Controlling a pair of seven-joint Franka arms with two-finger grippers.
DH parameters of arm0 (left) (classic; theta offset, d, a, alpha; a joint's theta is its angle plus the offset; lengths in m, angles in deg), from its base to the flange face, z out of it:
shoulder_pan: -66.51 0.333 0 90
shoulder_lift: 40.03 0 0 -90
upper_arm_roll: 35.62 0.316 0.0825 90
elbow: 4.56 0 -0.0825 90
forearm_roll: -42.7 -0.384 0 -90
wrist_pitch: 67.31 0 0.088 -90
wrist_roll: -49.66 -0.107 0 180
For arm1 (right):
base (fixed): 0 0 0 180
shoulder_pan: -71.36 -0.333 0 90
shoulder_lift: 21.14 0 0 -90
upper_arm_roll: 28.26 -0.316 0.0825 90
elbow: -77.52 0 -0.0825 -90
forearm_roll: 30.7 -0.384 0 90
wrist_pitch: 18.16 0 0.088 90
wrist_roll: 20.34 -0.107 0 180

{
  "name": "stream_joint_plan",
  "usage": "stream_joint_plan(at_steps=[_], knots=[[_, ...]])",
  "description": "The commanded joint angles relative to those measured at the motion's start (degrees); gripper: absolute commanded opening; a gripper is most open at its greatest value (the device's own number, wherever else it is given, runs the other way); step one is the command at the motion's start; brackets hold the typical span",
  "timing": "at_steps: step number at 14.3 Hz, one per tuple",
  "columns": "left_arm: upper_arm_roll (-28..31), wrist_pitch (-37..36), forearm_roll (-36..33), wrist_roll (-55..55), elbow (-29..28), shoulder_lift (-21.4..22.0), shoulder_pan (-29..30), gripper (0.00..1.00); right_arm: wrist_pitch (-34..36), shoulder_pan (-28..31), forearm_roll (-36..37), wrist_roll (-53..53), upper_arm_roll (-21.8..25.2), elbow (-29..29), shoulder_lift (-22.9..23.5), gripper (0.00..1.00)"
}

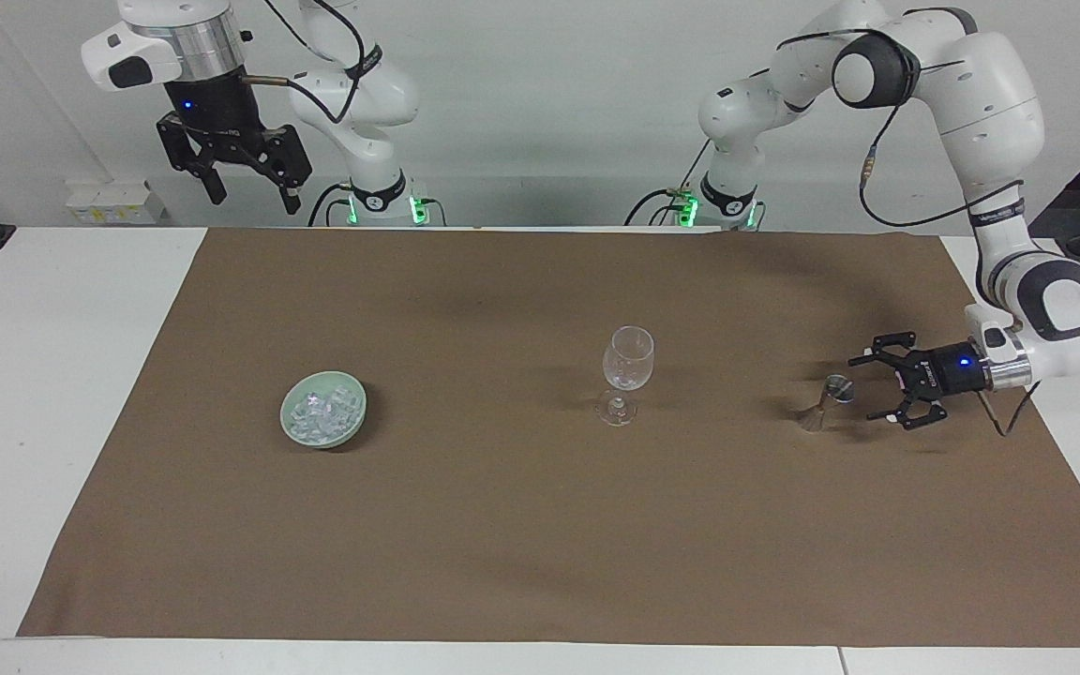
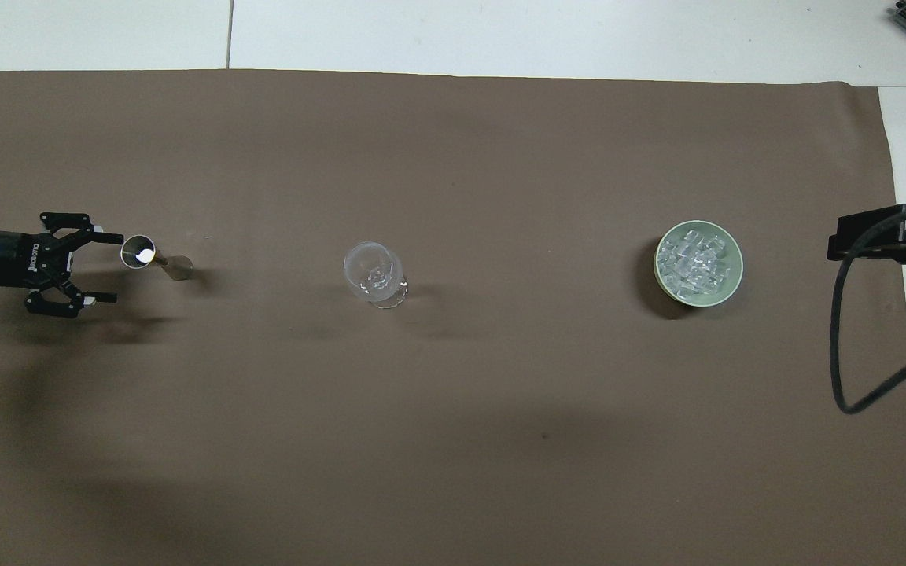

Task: Pour wine and add ice with both arms
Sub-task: 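Move the left gripper open toward the small silver bottle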

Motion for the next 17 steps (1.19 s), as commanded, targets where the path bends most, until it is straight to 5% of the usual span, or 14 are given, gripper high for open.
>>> stream_joint_plan(at_steps=[1,17], knots=[[-2.2,-2.6,2.9,-2.8,0.1,-2.5,2.9,1.00,1.0,1.0,-0.2,0.9,-0.4,0.0,-0.5,1.00],[-7.2,-4.4,10.6,-9.0,-0.6,-6.4,6.7,1.00,1.0,1.0,-0.2,0.9,-0.4,0.0,-0.5,1.00]])
